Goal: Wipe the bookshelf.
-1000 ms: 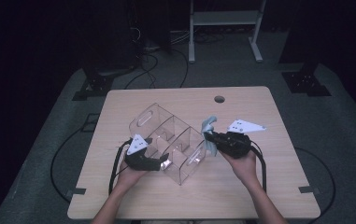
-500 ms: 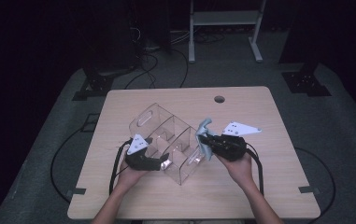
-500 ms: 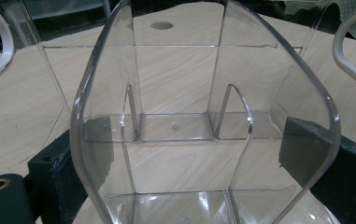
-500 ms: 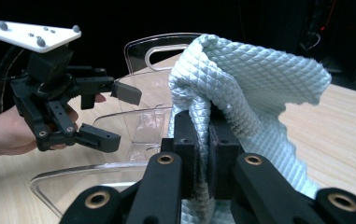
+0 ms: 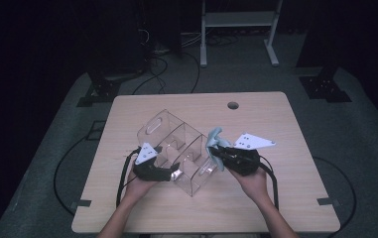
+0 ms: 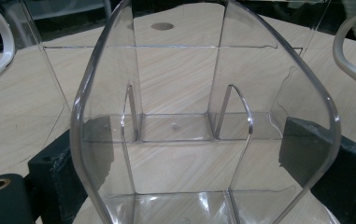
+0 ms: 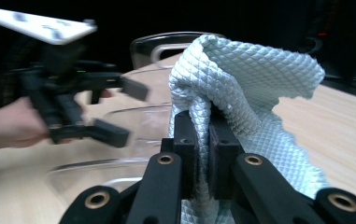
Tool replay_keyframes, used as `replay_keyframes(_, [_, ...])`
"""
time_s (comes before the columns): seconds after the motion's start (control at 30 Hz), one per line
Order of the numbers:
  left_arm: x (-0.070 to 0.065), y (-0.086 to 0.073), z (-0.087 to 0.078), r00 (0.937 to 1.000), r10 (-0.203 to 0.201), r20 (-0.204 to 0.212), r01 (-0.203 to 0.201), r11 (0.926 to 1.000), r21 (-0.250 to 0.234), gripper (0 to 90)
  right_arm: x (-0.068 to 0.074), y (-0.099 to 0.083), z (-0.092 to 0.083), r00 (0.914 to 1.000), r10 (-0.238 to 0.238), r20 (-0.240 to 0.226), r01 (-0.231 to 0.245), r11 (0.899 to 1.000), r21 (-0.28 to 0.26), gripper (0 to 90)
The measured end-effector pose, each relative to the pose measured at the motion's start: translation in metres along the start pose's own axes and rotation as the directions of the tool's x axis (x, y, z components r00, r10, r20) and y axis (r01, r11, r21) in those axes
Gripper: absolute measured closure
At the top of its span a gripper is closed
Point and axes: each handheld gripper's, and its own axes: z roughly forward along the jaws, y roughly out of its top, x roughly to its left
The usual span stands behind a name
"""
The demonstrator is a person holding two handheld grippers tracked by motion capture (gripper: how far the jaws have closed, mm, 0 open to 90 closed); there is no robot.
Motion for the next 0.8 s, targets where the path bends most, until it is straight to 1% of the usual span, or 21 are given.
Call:
replay_keyframes(0.03, [0.000, 0.000, 0.000, 1.0000, 0.000, 0.000, 0.000, 1.0000, 0.000, 5.8, 0.004, 0.000, 0.000, 0.9997, 0.001, -0.026, -0.001, 1.000, 0.004, 83.8])
replay_keyframes(0.07, [0.000, 0.000, 0.000, 1.0000, 0.001, 0.000, -0.001, 1.0000, 0.000, 5.8, 0.009, 0.000, 0.001, 0.9991, -0.017, -0.040, 0.017, 1.000, 0.004, 83.8])
replay_keyframes(0.13, [0.000, 0.000, 0.000, 1.0000, 0.001, 0.000, -0.001, 1.0000, 0.001, 5.8, 0.013, 0.001, 0.002, 0.9982, -0.048, -0.036, 0.048, 0.999, 0.008, 83.8])
replay_keyframes(0.17, [0.000, 0.000, 0.000, 1.0000, 0.000, 0.000, 0.000, 1.0000, 0.001, 5.8, 0.013, 0.001, 0.002, 0.9979, -0.055, -0.034, 0.056, 0.998, 0.013, 83.8])
replay_keyframes(0.2, [-0.001, 0.000, 0.000, 1.0000, -0.002, -0.001, 0.002, 1.0000, 0.001, 5.8, 0.010, 0.002, 0.001, 0.9984, -0.049, -0.028, 0.049, 0.999, 0.014, 83.8])
replay_keyframes(0.23, [-0.001, 0.000, 0.000, 1.0000, -0.003, -0.002, 0.003, 1.0000, 0.001, 5.8, 0.006, 0.001, 0.001, 0.9990, -0.044, -0.010, 0.044, 0.999, 0.011, 83.8])
replay_keyframes(0.27, [-0.001, 0.000, 0.001, 1.0000, -0.005, -0.003, 0.005, 1.0000, 0.000, 5.8, 0.002, 0.001, 0.001, 0.9997, -0.026, 0.002, 0.026, 1.000, 0.005, 83.8])
replay_keyframes(0.3, [-0.001, 0.000, 0.001, 1.0000, -0.004, -0.003, 0.004, 1.0000, 0.000, 5.8, -0.002, 0.000, 0.000, 1.0000, 0.001, 0.001, -0.001, 1.000, 0.001, 83.8])
replay_keyframes(0.33, [-0.001, 0.000, 0.001, 1.0000, -0.004, -0.001, 0.004, 1.0000, -0.001, 5.8, -0.004, -0.001, 0.000, 0.9998, 0.017, -0.006, -0.017, 1.000, -0.007, 83.8])
replay_keyframes(0.4, [-0.001, 0.000, 0.001, 1.0000, -0.005, 0.001, 0.005, 1.0000, -0.003, 5.7, 0.001, -0.002, 0.000, 0.9999, 0.012, 0.005, -0.012, 1.000, -0.011, 83.7])
replay_keyframes(0.43, [0.000, 0.000, 0.001, 1.0000, -0.004, 0.003, 0.004, 1.0000, -0.004, 5.8, 0.004, -0.002, 0.001, 0.9999, 0.012, -0.011, -0.012, 1.000, -0.009, 83.7])
replay_keyframes(0.47, [0.000, 0.000, 0.001, 1.0000, -0.005, 0.003, 0.005, 1.0000, -0.006, 5.8, 0.008, -0.002, 0.001, 0.9992, 0.014, -0.037, -0.014, 1.000, -0.004, 83.7])
replay_keyframes(0.5, [0.000, 0.000, 0.001, 1.0000, -0.005, 0.003, 0.005, 1.0000, -0.006, 5.8, 0.012, -0.002, 0.001, 0.9987, 0.003, -0.051, -0.004, 1.000, -0.003, 83.7])
replay_keyframes(0.53, [0.001, 0.000, 0.001, 1.0000, -0.005, 0.003, 0.005, 1.0000, -0.005, 5.8, 0.016, -0.002, 0.001, 0.9985, -0.014, -0.053, 0.014, 1.000, 0.000, 83.7])
replay_keyframes(0.6, [0.000, 0.000, 0.000, 1.0000, -0.003, 0.002, 0.003, 1.0000, 0.000, 5.9, 0.017, -0.001, 0.001, 0.9977, -0.044, -0.051, 0.045, 0.999, 0.008, 83.7])
replay_keyframes(0.63, [0.000, 0.000, 0.000, 1.0000, -0.004, 0.002, 0.004, 1.0000, 0.000, 5.9, 0.014, 0.000, 0.001, 0.9978, -0.043, -0.051, 0.044, 0.999, 0.013, 83.6])
replay_keyframes(0.7, [-0.001, 0.000, 0.001, 1.0000, -0.006, 0.002, 0.006, 1.0000, -0.001, 5.8, 0.008, 0.000, 0.001, 0.9990, -0.042, -0.012, 0.042, 0.999, 0.005, 83.6])
replay_keyframes(0.77, [-0.001, 0.000, 0.002, 1.0000, -0.004, 0.001, 0.004, 1.0000, -0.004, 5.8, 0.004, -0.001, 0.000, 0.9997, -0.024, 0.001, 0.024, 1.000, 0.000, 83.8])
replay_keyframes(0.8, [-0.001, 0.000, 0.002, 1.0000, -0.005, 0.002, 0.005, 1.0000, -0.004, 5.7, 0.005, -0.001, 0.000, 0.9998, -0.022, 0.003, 0.022, 1.000, -0.002, 83.8])
